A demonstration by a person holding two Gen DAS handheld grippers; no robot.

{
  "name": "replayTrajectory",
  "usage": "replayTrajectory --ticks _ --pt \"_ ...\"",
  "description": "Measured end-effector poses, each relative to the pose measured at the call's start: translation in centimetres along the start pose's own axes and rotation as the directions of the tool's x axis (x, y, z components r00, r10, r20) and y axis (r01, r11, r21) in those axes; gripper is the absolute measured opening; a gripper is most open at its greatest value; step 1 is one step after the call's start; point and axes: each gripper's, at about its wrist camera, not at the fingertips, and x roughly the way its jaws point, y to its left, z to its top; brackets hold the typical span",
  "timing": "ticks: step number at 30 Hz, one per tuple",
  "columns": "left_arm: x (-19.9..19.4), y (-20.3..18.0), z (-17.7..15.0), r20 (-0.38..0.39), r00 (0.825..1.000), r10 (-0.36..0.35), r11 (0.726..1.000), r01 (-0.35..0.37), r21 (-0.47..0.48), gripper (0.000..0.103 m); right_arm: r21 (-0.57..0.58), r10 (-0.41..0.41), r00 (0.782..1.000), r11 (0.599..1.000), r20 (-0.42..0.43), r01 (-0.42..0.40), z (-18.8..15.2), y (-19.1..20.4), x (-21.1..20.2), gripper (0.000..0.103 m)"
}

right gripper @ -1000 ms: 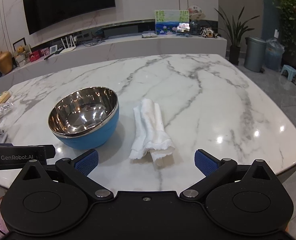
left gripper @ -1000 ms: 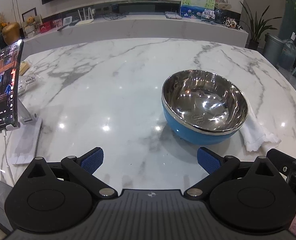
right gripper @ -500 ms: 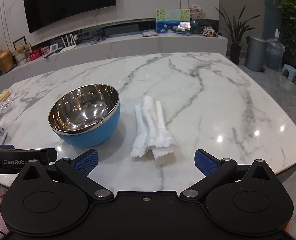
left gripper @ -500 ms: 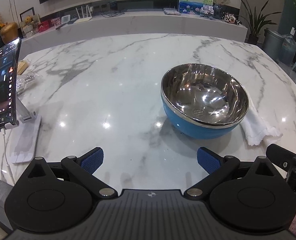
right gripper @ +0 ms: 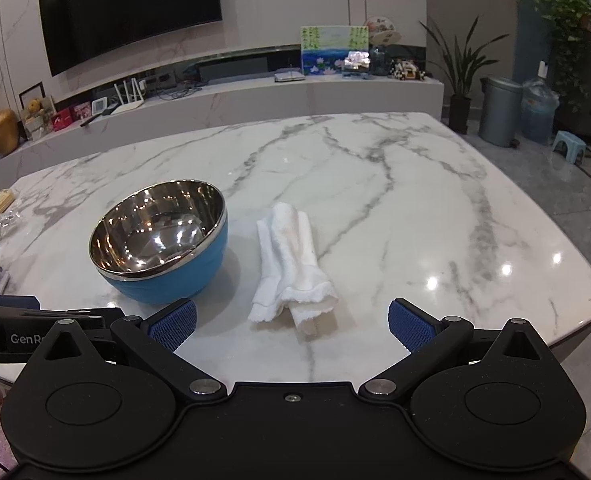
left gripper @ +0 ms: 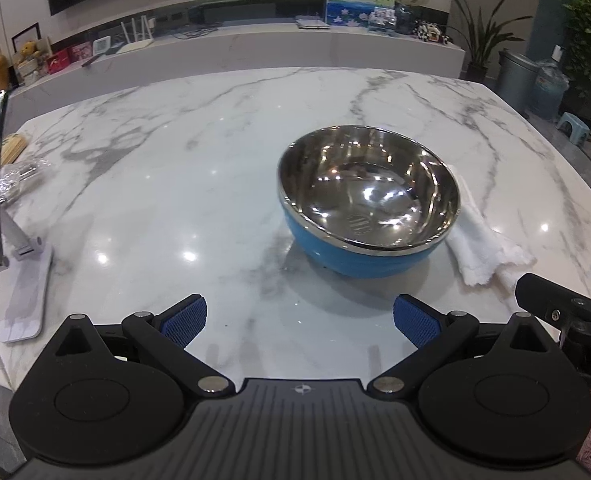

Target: Clean bowl

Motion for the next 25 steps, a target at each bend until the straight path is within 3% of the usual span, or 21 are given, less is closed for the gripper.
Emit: replayTrajectory --ticks 25 --pt "0.1 -0.9 0.1 -0.002 1.000 -0.029 0.999 0.029 0.031 0.101 0.043 -0.040 0.999 0.998 0.000 0.040 -0.5 -1.2 -0.7 0.102"
